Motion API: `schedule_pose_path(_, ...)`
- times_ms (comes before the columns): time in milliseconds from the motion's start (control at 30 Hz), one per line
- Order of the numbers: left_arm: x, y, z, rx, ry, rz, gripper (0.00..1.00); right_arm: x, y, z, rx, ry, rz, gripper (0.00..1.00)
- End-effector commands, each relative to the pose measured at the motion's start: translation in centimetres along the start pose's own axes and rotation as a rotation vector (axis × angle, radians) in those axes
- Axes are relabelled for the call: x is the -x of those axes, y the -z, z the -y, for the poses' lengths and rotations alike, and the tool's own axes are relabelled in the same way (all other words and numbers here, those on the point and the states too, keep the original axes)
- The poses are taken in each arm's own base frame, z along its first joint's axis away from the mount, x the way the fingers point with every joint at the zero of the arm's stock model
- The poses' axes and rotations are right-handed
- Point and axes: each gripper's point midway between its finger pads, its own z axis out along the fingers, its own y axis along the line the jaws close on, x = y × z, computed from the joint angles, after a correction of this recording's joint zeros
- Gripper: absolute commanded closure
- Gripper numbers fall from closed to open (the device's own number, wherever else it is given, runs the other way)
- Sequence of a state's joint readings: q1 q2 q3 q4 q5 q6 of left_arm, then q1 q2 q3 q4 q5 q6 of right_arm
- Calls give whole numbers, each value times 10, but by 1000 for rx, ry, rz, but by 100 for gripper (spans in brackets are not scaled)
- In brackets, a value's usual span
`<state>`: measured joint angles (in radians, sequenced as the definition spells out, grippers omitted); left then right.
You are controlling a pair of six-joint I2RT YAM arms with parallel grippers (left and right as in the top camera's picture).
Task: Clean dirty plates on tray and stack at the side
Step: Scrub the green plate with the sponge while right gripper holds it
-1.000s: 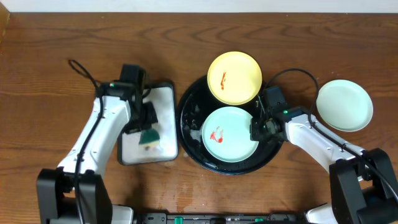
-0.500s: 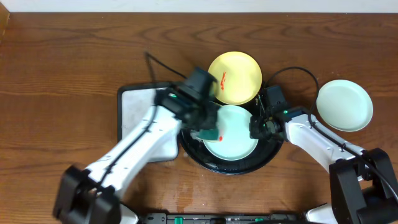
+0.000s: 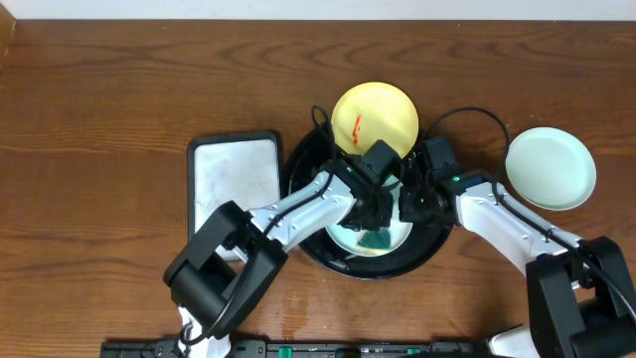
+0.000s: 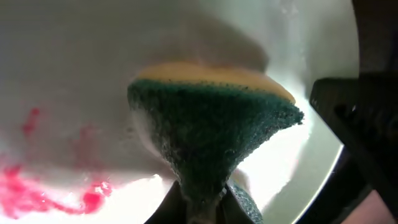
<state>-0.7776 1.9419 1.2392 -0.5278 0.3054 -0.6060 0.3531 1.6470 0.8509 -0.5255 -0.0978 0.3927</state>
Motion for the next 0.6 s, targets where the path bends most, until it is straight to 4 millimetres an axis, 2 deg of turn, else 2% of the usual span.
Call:
schedule_pose_path(0, -1, -23, -34, 70, 91, -54, 92, 3, 3, 0, -11, 13, 10, 99)
schedule_pose_path(133, 12, -14, -69, 174, 150, -23, 93, 1, 3, 0, -13, 12, 3, 99)
schedule_pose_path(267, 29, 12, -109, 337, 211, 54, 93, 1, 3, 0, -13, 12, 5, 99)
schedule_pose_path(400, 41, 36, -132, 461, 197, 126, 92, 1, 3, 0, -13, 12, 4, 99)
schedule_pose_path(567, 40, 47, -149, 585, 138, 144, 93, 1, 3, 1, -14, 12, 3, 99)
